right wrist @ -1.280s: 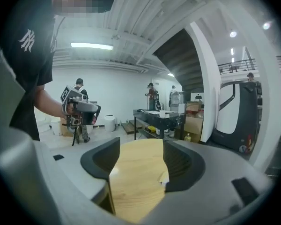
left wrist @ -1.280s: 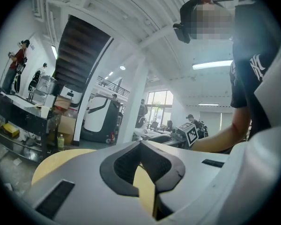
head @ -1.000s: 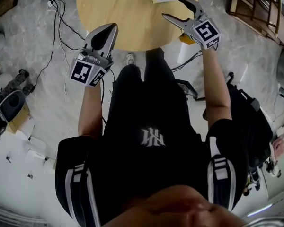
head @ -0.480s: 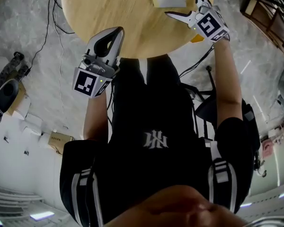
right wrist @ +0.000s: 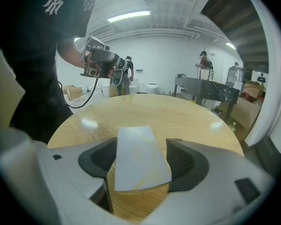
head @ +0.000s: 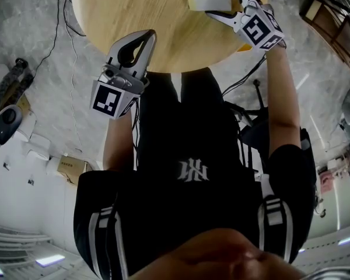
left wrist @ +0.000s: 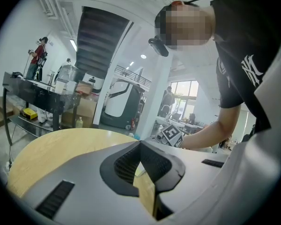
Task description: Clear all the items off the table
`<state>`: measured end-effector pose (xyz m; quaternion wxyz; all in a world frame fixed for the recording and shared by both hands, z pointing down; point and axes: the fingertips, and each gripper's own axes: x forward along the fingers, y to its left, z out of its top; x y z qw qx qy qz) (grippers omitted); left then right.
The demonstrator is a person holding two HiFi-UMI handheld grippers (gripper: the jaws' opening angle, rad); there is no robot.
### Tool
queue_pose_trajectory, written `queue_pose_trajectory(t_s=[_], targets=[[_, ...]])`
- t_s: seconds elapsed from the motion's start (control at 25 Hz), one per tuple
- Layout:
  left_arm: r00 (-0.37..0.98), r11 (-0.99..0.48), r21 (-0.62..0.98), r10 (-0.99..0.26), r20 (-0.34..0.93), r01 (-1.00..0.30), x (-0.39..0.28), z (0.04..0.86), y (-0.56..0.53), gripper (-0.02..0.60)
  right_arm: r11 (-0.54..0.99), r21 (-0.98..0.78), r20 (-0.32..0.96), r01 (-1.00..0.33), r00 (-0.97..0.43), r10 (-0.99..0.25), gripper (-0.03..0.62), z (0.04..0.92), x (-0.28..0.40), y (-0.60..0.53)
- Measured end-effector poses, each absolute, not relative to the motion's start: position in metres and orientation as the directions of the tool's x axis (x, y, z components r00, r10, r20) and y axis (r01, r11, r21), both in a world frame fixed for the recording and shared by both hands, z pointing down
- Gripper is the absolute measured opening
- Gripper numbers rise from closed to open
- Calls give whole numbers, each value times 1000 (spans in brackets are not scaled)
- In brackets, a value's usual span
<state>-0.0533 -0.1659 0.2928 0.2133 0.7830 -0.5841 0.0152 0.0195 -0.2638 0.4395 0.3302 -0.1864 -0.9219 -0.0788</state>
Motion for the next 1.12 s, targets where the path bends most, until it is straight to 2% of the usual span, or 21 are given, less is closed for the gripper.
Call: queue_pose_trajectory(t_s=[0.24,0.48,0.84,1.12], targets=[[329,-254,287,-910,253,-924,-82,364,-120,12,916,33,656,399,-700,281,319,524,-11,-219],[367,-307,275,-908,203,-911,-105,355,-90,12,949,60,636,309,-744,202,318,497,-31,-197],[600,-555,260,-787,145,-790,-87,337,-41,12,992,113,469,-58,-877,-105,316,384,-21,-138],[761,-729,226,-641,106,-646,-11,321,-18,12,909,95,353,-405,-840,-411,316,340,78,-100]])
